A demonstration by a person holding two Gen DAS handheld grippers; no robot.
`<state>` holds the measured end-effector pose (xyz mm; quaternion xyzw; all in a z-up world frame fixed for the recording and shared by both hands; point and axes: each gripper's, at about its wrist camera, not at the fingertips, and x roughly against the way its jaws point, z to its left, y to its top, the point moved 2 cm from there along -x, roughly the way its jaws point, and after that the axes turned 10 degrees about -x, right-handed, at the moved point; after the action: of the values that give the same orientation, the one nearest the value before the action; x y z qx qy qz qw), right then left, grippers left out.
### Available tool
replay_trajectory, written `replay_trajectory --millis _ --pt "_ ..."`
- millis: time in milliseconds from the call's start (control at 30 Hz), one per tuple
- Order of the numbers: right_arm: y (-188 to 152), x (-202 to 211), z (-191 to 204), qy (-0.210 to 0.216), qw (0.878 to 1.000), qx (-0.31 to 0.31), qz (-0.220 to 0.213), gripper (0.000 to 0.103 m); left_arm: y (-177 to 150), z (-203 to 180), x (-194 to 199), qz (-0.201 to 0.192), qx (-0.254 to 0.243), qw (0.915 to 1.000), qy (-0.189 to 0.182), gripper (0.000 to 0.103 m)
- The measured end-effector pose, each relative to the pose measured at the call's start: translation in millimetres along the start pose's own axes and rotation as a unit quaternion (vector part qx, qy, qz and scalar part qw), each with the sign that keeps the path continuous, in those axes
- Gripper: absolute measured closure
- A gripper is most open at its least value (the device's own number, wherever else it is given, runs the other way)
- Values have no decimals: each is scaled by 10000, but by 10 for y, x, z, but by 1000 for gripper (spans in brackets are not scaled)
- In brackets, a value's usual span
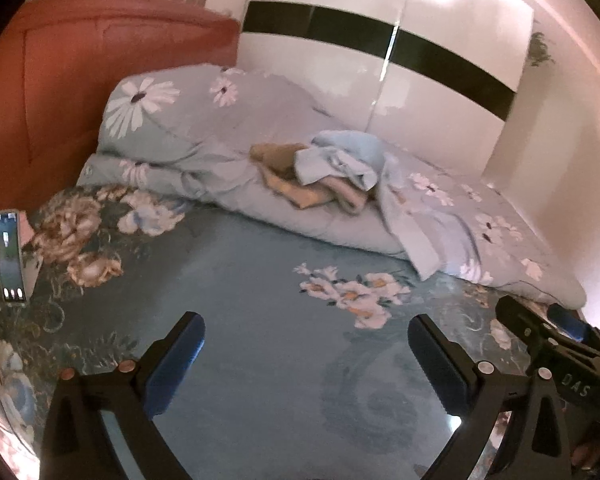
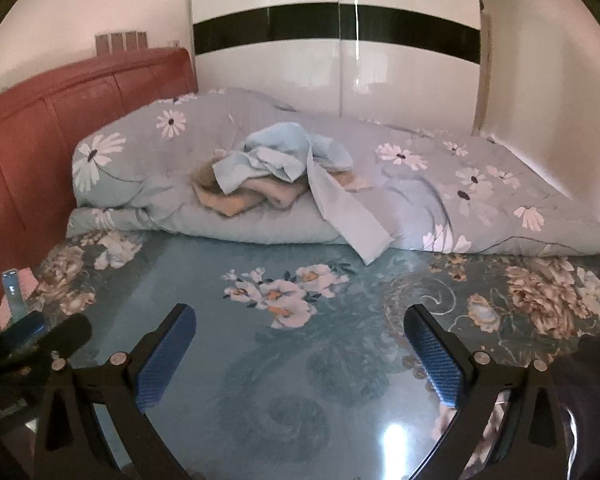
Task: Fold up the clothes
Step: 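Move both grippers toward the clothes pile on the rolled duvet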
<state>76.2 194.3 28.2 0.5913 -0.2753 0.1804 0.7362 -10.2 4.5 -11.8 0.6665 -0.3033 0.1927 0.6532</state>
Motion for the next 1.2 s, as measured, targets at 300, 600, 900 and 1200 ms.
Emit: replay_trajectory --millis 300,600,900,1200 --pt "54 498 -42 382 9971 -316 -581 0 58 -140 230 84 -260 9984 492 0" --pt "199 896 75 591 9943 -280 -836 0 -40 -247 1252 -786 -433 9960 43 0" --pt "397 1224 196 1101 9831 -178 -1449 0 -72 -89 1562 -983 -277 9944 -279 0" --pt "513 1241 222 1067 9805 -366 -1610 0 82 23 1702 -1096 -196 9937 -150 0"
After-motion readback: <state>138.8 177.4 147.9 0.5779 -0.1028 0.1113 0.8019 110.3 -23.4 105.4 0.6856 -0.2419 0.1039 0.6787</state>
